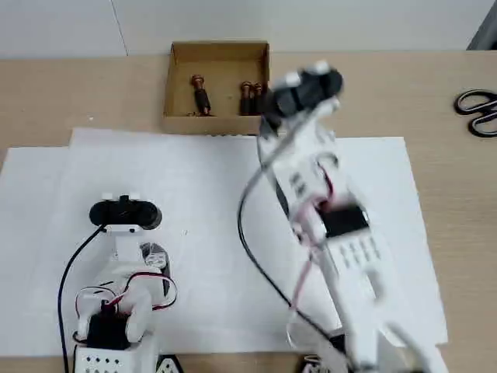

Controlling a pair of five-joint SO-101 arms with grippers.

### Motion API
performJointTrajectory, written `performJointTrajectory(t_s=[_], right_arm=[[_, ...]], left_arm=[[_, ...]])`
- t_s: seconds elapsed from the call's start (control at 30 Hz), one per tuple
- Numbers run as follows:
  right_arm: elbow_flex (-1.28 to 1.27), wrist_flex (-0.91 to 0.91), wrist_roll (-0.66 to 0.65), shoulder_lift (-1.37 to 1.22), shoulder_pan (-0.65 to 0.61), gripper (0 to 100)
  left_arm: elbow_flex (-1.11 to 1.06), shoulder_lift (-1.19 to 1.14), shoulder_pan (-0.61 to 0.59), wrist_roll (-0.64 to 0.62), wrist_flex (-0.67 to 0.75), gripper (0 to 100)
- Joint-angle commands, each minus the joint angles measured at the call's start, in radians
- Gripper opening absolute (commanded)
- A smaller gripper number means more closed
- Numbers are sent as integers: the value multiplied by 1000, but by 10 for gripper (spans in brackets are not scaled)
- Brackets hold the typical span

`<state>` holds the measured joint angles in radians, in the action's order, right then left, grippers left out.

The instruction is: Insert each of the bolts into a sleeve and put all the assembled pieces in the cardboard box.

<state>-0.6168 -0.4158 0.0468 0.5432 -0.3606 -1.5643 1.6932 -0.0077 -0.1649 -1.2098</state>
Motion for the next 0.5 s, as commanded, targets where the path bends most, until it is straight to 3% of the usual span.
performJointTrajectory(t_s=[0.0,0.47], right_arm=[[239,79,6,-229,7,2],[942,79,6,-958,25,3]], left_arm=[[4,11,3,5,31,6],[4,11,3,5,31,6]])
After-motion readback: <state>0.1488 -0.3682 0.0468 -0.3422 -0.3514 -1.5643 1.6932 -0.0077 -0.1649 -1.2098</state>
